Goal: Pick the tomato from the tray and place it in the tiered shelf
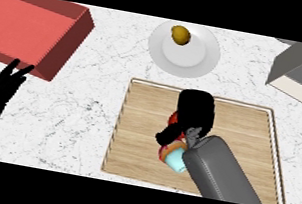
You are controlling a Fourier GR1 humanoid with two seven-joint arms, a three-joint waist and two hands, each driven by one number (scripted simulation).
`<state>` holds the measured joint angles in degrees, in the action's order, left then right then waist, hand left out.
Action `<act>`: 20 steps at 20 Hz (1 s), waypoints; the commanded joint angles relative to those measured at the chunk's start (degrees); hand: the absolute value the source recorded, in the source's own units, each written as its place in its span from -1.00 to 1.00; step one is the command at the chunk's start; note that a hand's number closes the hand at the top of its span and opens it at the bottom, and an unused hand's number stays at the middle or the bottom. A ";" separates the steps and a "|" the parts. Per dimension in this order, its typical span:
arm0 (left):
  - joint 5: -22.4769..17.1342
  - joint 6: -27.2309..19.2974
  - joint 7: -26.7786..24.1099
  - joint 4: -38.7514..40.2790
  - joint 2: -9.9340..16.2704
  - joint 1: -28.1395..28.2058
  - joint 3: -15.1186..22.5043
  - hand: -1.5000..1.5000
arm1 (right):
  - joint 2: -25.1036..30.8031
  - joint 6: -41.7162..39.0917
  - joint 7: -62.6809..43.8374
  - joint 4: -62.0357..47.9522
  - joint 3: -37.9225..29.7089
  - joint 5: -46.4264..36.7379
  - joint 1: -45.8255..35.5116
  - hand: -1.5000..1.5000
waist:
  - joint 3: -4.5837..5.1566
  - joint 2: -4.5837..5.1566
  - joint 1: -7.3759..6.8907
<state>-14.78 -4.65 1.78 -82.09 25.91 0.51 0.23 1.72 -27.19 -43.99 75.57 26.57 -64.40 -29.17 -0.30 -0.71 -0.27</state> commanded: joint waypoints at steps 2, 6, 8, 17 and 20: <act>0.38 1.53 2.40 2.25 -0.48 -0.48 -1.11 0.00 | -0.24 2.33 1.83 -3.38 1.52 -4.16 -1.14 1.00 | 0.30 0.75 0.02; 2.33 0.62 2.47 2.82 -1.90 -1.40 -1.12 0.00 | 2.10 1.41 3.61 3.17 1.81 -5.82 -0.78 1.00 | 0.30 0.68 0.28; 2.81 1.11 -1.10 3.03 -2.80 2.23 -1.42 0.00 | 0.67 3.14 3.02 5.93 2.52 -6.45 0.25 1.00 | 0.31 0.66 0.21; 0.09 2.55 1.34 0.76 -0.04 3.97 -5.12 0.00 | 19.53 13.28 20.03 24.11 -17.35 6.59 11.88 1.00 | 0.01 0.28 3.44; 1.38 0.61 3.15 -0.11 -1.57 1.71 -3.67 0.00 | 24.27 14.64 27.07 27.04 -25.84 13.53 15.98 1.00 | 0.12 0.42 3.31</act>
<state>-13.67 -3.42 2.18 -82.84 25.11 2.77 -4.37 19.67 -15.31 -24.74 97.66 10.51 -58.41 -17.87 -0.59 -0.59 2.45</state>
